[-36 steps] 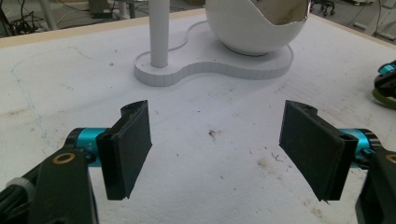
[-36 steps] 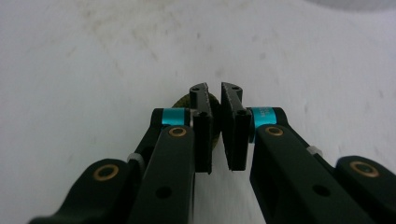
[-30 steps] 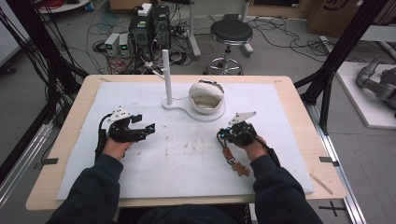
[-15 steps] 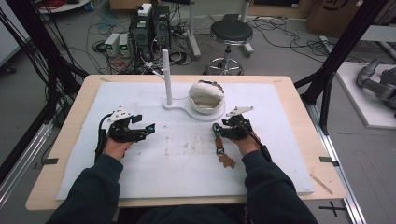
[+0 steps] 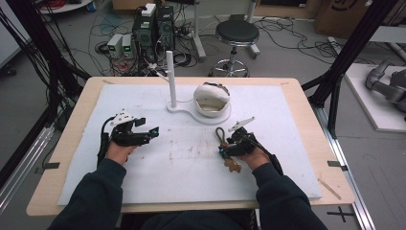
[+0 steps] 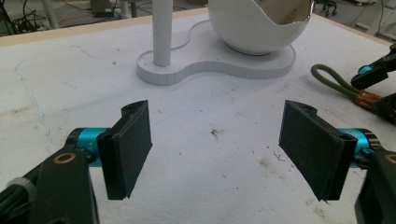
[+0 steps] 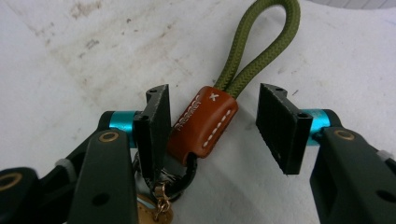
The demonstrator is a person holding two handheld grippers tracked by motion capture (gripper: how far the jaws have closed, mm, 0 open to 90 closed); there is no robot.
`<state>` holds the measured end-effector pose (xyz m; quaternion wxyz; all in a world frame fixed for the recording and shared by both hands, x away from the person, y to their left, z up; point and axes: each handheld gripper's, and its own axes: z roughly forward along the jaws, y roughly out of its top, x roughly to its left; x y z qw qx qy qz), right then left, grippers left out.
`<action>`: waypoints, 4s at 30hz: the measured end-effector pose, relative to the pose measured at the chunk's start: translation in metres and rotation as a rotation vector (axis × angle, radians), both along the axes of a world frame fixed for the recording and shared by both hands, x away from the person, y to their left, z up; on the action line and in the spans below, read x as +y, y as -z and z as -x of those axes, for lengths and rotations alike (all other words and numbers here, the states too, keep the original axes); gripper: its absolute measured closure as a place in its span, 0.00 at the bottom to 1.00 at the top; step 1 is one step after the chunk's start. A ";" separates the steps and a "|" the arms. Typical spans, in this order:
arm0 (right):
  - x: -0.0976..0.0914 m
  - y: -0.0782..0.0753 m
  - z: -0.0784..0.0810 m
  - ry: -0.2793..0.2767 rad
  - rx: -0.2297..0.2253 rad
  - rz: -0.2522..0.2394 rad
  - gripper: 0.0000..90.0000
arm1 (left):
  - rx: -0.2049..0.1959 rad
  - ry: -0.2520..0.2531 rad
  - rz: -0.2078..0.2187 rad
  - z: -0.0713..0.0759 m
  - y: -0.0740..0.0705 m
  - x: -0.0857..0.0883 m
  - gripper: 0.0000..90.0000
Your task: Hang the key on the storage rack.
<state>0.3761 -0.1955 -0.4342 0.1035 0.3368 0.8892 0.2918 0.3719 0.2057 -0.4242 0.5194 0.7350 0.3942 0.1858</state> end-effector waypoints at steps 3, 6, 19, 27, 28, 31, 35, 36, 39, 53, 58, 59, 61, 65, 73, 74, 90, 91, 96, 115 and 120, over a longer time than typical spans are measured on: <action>-0.002 -0.002 0.000 -0.001 0.019 -0.010 0.77 | -0.003 0.002 -0.003 0.000 -0.001 0.000 0.28; -0.002 -0.002 0.000 -0.015 0.017 -0.012 0.86 | -0.001 0.000 0.001 0.000 0.000 -0.001 0.28; -0.003 -0.027 0.011 -0.053 -0.130 -0.370 0.87 | -0.025 0.147 0.198 0.008 -0.015 -0.033 0.40; 0.015 -0.031 0.020 -0.117 -0.174 -0.412 0.87 | -0.051 0.264 0.213 0.006 -0.029 -0.071 0.57; 0.015 -0.031 0.020 -0.117 -0.174 -0.412 0.87 | -0.053 0.272 0.223 0.004 -0.030 -0.073 0.57; 0.017 -0.033 0.021 -0.127 -0.182 -0.425 0.87 | -0.051 0.294 0.224 0.001 -0.033 -0.082 0.63; 0.016 -0.034 0.021 -0.134 -0.193 -0.434 0.87 | -0.035 0.312 0.208 -0.002 -0.031 -0.090 0.71; 0.016 -0.034 0.021 -0.134 -0.193 -0.434 0.87 | -0.035 0.315 0.212 -0.002 -0.031 -0.091 0.71; 0.017 -0.034 0.020 -0.137 -0.196 -0.423 0.87 | -0.038 0.326 0.220 -0.002 -0.031 -0.093 0.84; 0.007 -0.038 0.019 -0.079 -0.261 -0.364 0.60 | -0.098 0.271 0.162 -0.007 -0.067 -0.067 0.92; -0.005 -0.041 0.017 -0.017 -0.341 -0.308 0.47 | -0.136 0.230 0.104 -0.017 -0.095 -0.052 0.92; -0.007 -0.042 0.017 -0.007 -0.357 -0.294 0.45 | -0.140 0.218 0.098 -0.019 -0.100 -0.048 0.92; -0.014 -0.044 0.015 0.024 -0.384 -0.278 0.40 | -0.147 0.200 0.087 -0.024 -0.109 -0.041 0.92; -0.028 -0.047 0.014 0.069 -0.413 -0.281 0.39 | -0.150 0.163 0.085 -0.035 -0.124 -0.029 0.92; -0.040 -0.049 0.012 0.102 -0.429 -0.284 0.39 | -0.126 0.120 0.051 -0.066 -0.145 -0.020 0.92; -0.039 -0.049 0.012 0.100 -0.426 -0.282 0.39 | -0.124 0.115 0.049 -0.071 -0.146 -0.021 0.92; -0.039 -0.047 0.012 0.098 -0.423 -0.272 0.39 | -0.067 0.017 0.010 -0.107 -0.135 -0.029 0.91; -0.040 -0.047 0.012 0.098 -0.422 -0.269 0.39 | -0.070 -0.016 0.018 -0.108 -0.133 -0.027 0.86; -0.042 -0.047 0.013 0.102 -0.423 -0.270 0.39 | -0.063 -0.070 0.041 -0.100 -0.122 -0.013 0.53; -0.065 -0.038 0.000 0.177 -0.341 -0.214 0.24 | -0.189 -0.022 0.053 -0.013 -0.051 0.019 0.26; -0.073 -0.038 0.001 0.188 -0.345 -0.197 0.24 | -0.199 -0.036 0.033 0.000 -0.037 0.021 0.22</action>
